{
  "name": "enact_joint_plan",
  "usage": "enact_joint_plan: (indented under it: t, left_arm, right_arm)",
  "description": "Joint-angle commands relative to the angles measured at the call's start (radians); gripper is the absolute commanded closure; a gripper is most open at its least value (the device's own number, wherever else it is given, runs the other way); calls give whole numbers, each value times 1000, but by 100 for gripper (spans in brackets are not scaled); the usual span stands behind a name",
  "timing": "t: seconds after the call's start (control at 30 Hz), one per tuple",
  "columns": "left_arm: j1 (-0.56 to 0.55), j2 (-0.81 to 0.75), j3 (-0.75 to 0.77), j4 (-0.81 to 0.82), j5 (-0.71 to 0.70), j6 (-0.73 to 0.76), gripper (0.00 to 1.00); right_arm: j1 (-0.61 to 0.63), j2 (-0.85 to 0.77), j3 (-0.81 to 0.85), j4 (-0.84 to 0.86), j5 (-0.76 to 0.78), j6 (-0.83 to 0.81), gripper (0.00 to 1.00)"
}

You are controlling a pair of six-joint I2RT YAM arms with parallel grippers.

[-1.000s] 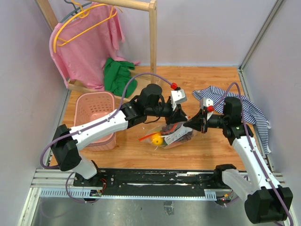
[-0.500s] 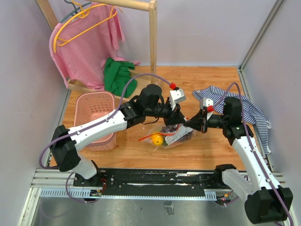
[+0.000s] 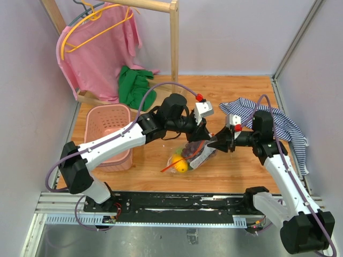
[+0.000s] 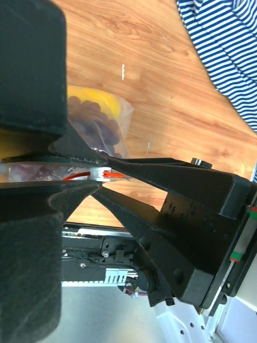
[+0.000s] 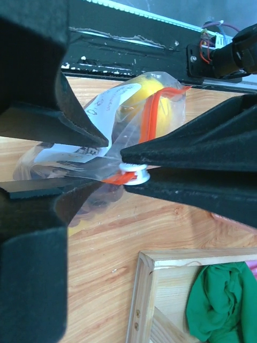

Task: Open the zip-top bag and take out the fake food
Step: Unzip the zipper food storage bag at the center of the board.

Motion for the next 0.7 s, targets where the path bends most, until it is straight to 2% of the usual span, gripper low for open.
enact_joint_plan:
  t: [0.0,0.1,0.23,0.4,0.53,0.67]
  left_arm:
    - [5,22,33,-24,9,27,100]
    - [5,26,34,-21,24,28,100]
    - [5,28,40,-23,37,28,100]
    - [5,29,58,-23,53,29,100]
    - [5,30,69,-20,63,30,100]
    - [5,31,72,-22,67,27,100]
  right_arm:
    - [39,24,19,-52,0,-74,62]
    - [51,42,24,-58,-31,-78,48]
    - [60,69,31,-54,-72,-73,46]
    - [62,105,26,-40,-135,-88,65]
    - [67,117,29,-39,-110,-94,73]
    - [67,98,36,-39,-114,-105,91]
